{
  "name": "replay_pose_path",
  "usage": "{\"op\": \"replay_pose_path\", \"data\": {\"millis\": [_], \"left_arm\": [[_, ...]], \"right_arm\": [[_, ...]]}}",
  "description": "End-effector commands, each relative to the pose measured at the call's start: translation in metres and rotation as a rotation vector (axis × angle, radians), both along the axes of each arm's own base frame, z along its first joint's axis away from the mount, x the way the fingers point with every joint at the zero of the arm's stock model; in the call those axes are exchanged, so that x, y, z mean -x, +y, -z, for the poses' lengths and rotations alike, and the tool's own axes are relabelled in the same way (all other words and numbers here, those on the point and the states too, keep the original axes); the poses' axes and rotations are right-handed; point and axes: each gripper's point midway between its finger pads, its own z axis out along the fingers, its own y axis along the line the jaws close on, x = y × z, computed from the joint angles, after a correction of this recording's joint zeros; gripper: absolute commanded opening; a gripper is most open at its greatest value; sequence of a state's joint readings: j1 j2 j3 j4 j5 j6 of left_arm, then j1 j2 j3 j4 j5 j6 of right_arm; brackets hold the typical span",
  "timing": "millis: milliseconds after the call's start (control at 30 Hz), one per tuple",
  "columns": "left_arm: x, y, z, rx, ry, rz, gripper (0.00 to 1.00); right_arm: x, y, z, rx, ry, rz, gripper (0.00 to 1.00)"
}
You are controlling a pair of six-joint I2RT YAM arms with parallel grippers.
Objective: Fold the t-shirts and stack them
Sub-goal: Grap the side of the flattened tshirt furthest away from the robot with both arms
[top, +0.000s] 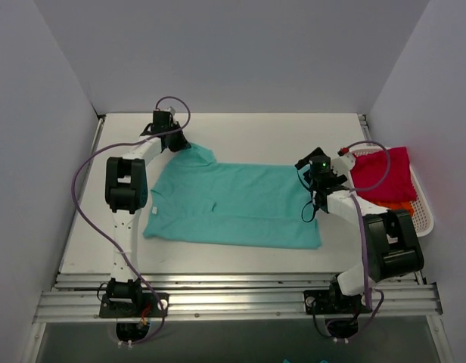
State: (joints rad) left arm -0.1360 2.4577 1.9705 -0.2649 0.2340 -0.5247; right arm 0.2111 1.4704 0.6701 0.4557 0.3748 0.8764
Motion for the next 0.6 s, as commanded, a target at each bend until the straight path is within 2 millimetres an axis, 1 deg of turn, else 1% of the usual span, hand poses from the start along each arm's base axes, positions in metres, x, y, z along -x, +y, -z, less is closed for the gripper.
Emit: {"op": "replay_pose_path", "data": {"millis": [0,33,67,100,133,167,233,267,300,333,433,533,567], "left_arm": [[-0.007,0.030,-0.017,-0.014,-0.033,-0.087,0.02],[-0.006,0.032,-0.020,-0.012,-0.037,-0.090,0.02],[-0.006,0.034,-0.025,-0.013,-0.047,-0.094,0.02],[-0.002,0.037,-0.020,-0.015,-0.035,-0.097,0.02],[-0.002,0.037,-0.020,-0.012,-0.042,-0.096,0.02],[-0.002,0.038,-0.021,-0.009,-0.044,-0.099,0.02],[0.000,0.039,-0.019,0.001,-0.038,-0.098,0.02],[-0.001,0.039,-0.020,0.007,-0.041,-0.098,0.02],[-0.001,0.041,-0.020,0.006,-0.043,-0.101,0.02],[-0.001,0.041,-0.021,0.008,-0.044,-0.102,0.02],[0.000,0.043,-0.022,0.012,-0.050,-0.106,0.02],[-0.001,0.044,-0.021,0.013,-0.052,-0.106,0.02],[0.000,0.043,-0.021,0.016,-0.051,-0.105,0.02]], "right_arm": [[-0.028,-0.001,0.002,0.001,0.048,-0.053,0.97],[-0.032,0.000,0.004,-0.004,0.053,-0.060,0.98],[-0.039,-0.002,0.013,-0.011,0.064,-0.061,0.98],[-0.042,-0.001,0.018,-0.021,0.074,-0.068,0.98],[-0.045,0.003,0.022,-0.040,0.082,-0.090,0.98],[-0.053,0.005,0.028,-0.047,0.089,-0.097,0.98],[-0.059,0.009,0.035,-0.058,0.102,-0.109,0.98],[-0.062,0.012,0.043,-0.064,0.116,-0.118,0.98],[-0.064,0.013,0.046,-0.071,0.117,-0.117,0.98],[-0.064,0.014,0.056,-0.074,0.133,-0.121,0.98],[-0.065,0.018,0.070,-0.091,0.150,-0.132,0.98],[-0.068,0.023,0.079,-0.094,0.159,-0.144,0.97],[-0.072,0.025,0.079,-0.090,0.156,-0.148,0.96]]}}
